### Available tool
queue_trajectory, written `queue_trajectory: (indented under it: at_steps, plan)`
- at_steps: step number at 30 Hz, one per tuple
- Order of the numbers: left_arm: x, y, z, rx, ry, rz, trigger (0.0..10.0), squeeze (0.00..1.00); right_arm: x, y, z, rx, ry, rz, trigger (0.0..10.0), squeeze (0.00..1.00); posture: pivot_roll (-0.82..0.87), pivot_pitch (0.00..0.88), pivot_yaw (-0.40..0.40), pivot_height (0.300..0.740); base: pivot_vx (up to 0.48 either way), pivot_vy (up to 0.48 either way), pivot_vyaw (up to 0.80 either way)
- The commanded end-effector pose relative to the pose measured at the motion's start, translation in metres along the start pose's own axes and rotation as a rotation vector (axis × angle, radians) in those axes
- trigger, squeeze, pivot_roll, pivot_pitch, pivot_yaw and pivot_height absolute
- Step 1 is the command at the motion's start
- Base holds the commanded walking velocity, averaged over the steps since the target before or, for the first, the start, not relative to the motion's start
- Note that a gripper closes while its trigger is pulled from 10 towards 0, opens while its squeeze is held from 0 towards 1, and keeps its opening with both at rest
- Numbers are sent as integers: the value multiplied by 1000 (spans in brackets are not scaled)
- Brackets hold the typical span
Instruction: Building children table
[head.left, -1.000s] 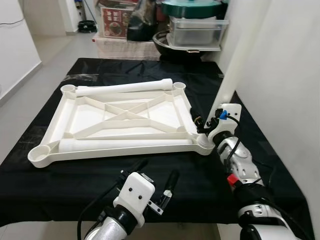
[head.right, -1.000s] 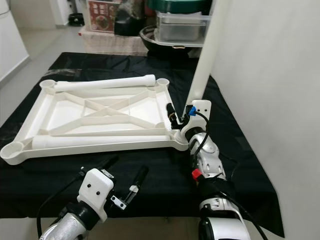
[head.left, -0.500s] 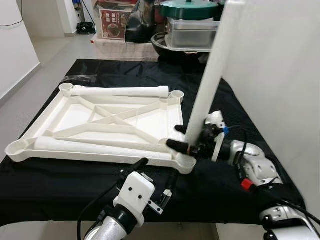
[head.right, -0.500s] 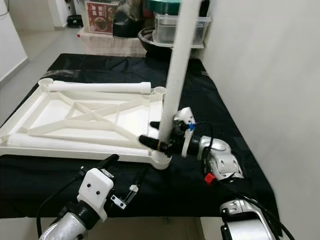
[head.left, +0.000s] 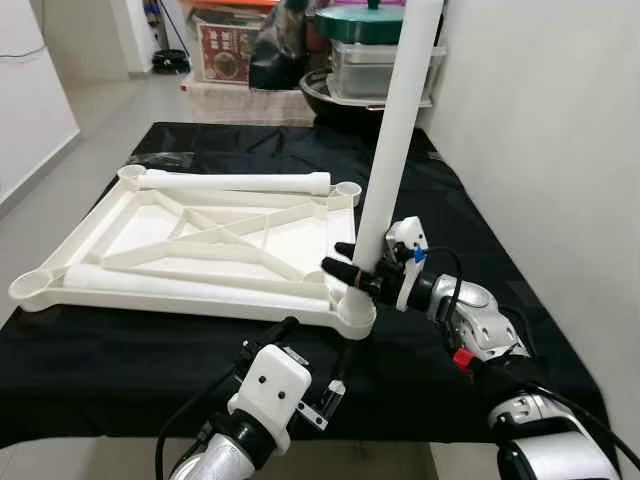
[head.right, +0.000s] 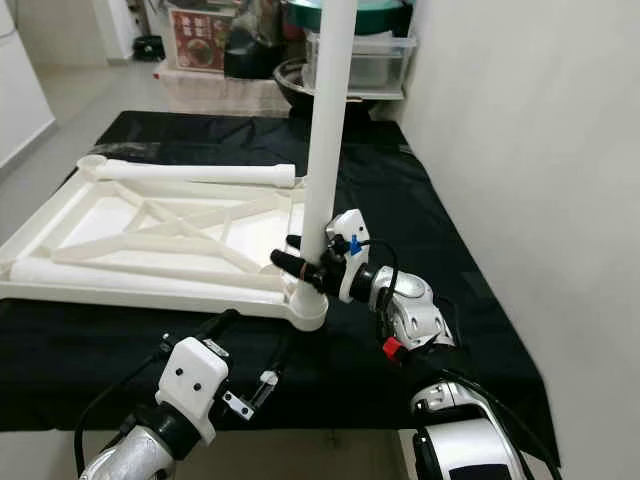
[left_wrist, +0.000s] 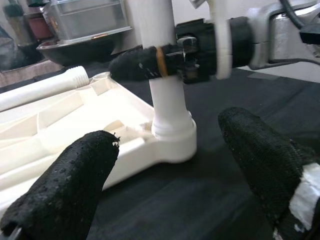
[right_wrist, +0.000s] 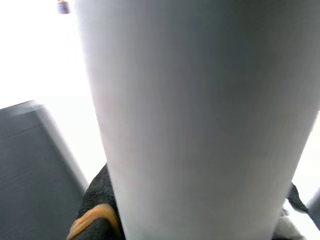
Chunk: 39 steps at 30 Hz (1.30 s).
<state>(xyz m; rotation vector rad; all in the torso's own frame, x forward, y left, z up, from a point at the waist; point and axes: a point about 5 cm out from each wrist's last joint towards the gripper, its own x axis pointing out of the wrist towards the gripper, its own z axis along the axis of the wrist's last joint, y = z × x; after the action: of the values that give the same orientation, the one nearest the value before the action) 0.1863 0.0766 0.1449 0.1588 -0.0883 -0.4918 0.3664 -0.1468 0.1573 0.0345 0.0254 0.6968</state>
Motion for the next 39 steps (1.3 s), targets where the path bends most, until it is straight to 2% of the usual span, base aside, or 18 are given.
queue_trajectory:
  at_steps: [1, 2, 3, 4, 5, 8, 11, 15, 16, 19, 20, 22, 23, 24, 34, 36, 38, 39]
  plan:
    - [-1, -2, -4, 9, 14, -5, 10000, 0, -5, -16, -4, 15, 37, -198, 0, 0, 146, 20, -72, 740, 0, 0, 0]
    - [-1, -2, -4, 10, 14, -7, 10000, 0, -11, -27, -11, 12, 73, -400, 0, 0, 146, 15, -74, 740, 0, 0, 0]
    - [-1, -2, -4, 10, 14, -7, 10000, 0, -11, -27, -11, 12, 73, -400, 0, 0, 146, 15, -74, 740, 0, 0, 0]
    - [-1, -2, -4, 11, 14, -8, 10000, 0, -21, -38, -18, 16, 108, -613, 0, 0, 149, 13, -67, 740, 0, 0, 0]
    - [-1, -2, -4, 11, 14, -8, 10000, 0, -21, -38, -18, 16, 108, -613, 0, 0, 149, 13, -67, 740, 0, 0, 0]
    - [0, -3, -4, 12, 13, -10, 10000, 0, -43, -48, -29, 25, 164, -944, 0, 0, 150, 14, -66, 740, 0, 0, 0]
    - [0, -2, -4, 13, 13, -10, 10000, 0, -55, -40, -35, 56, 162, -1143, 0, 0, 146, 16, -67, 740, 0, 0, 0]
    - [0, -2, -4, 13, 13, -9, 10000, 0, -50, -27, -34, 97, 128, -1169, 0, 0, 143, 16, -65, 740, 0, 0, 0]
    - [0, -2, -4, 13, 13, -8, 10000, 0, -43, -23, -29, 114, 80, -1137, 10000, 0, 144, 19, -66, 740, 0, 0, 0]
    - [0, -2, -4, 11, 14, -6, 10000, 0, -30, -18, -17, 96, -16, -1062, 10000, 0, 140, 17, -64, 740, 0, 0, 0]
    - [1, -2, -4, 10, 13, -7, 10000, 0, -21, -16, -10, 81, -78, -983, 10000, 1000, 139, 19, -67, 740, 0, 0, 0]
    - [1, -2, -4, 9, 13, -7, 10000, 0, -20, -16, -8, 76, -93, -960, 10000, 1000, 138, 20, -66, 740, 0, 0, 0]
    - [1, -3, -4, 9, 13, -7, 10000, 0, -15, -15, -6, 91, -125, -866, 10000, 78, 138, 16, -68, 740, 0, 0, 0]
    - [1, -3, -4, 8, 13, -7, 10000, 0, -13, -14, -4, 111, -152, -788, 10000, 0, 139, 18, -70, 740, 0, 0, 0]
    - [0, -3, -4, 8, 14, -6, 10000, 0, -18, -16, 1, 193, -153, -332, 10000, 0, 142, 20, -69, 740, 0, 0, 0]
    - [0, -3, -4, 8, 13, -6, 10000, 0, -20, -13, 4, 210, -145, -203, 10000, 0, 142, 19, -70, 740, 0, 0, 0]
    - [0, -3, -4, 9, 15, -6, 10000, 0, -25, -3, 5, 163, -76, 88, 10000, 0, 143, 14, -72, 740, 0, 0, 0]
    - [0, -3, -4, 9, 15, -6, 10000, 0, -25, -3, 5, 163, -76, 88, 10000, 0, 143, 14, -72, 740, 0, 0, 0]
